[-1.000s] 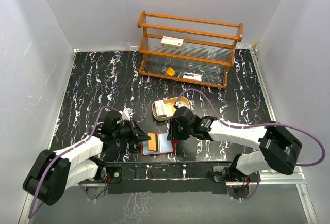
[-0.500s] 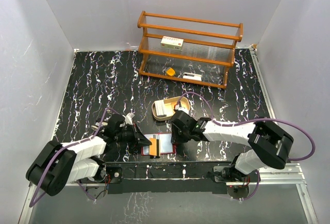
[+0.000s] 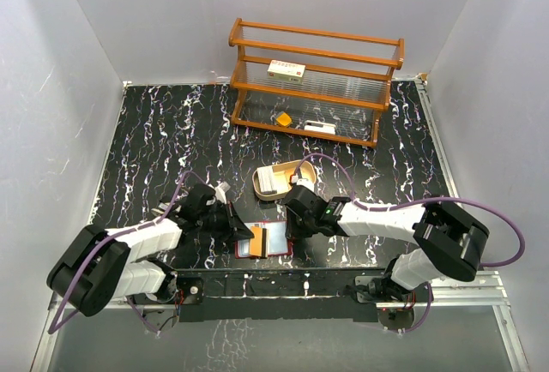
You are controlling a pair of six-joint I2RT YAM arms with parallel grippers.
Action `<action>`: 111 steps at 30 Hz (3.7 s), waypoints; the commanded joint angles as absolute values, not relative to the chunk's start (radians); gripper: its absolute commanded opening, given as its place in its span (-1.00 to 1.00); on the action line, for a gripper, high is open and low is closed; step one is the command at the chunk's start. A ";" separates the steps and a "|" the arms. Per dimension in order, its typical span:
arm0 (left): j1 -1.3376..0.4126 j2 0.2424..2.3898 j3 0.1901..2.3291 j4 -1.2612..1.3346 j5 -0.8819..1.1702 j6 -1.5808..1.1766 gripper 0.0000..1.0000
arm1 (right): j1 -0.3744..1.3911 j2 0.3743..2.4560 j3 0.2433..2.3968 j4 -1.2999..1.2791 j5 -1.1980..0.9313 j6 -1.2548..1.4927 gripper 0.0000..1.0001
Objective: Put the credit cards into the card holder
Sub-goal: Insert the credit card into the card holder.
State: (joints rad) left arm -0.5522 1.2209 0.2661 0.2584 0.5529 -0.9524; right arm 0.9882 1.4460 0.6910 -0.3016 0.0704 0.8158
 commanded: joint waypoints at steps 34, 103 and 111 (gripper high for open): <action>-0.662 1.347 0.305 0.297 0.317 -1.010 -1.00 | 0.996 1.442 0.602 -0.206 0.075 0.887 -0.70; -0.789 1.141 0.335 0.161 0.100 -1.092 -0.05 | 0.997 1.137 0.585 -0.384 0.173 0.956 -0.22; -0.793 1.186 0.328 0.189 0.129 -1.089 -0.01 | 0.996 1.161 0.583 -0.375 0.171 0.959 -0.05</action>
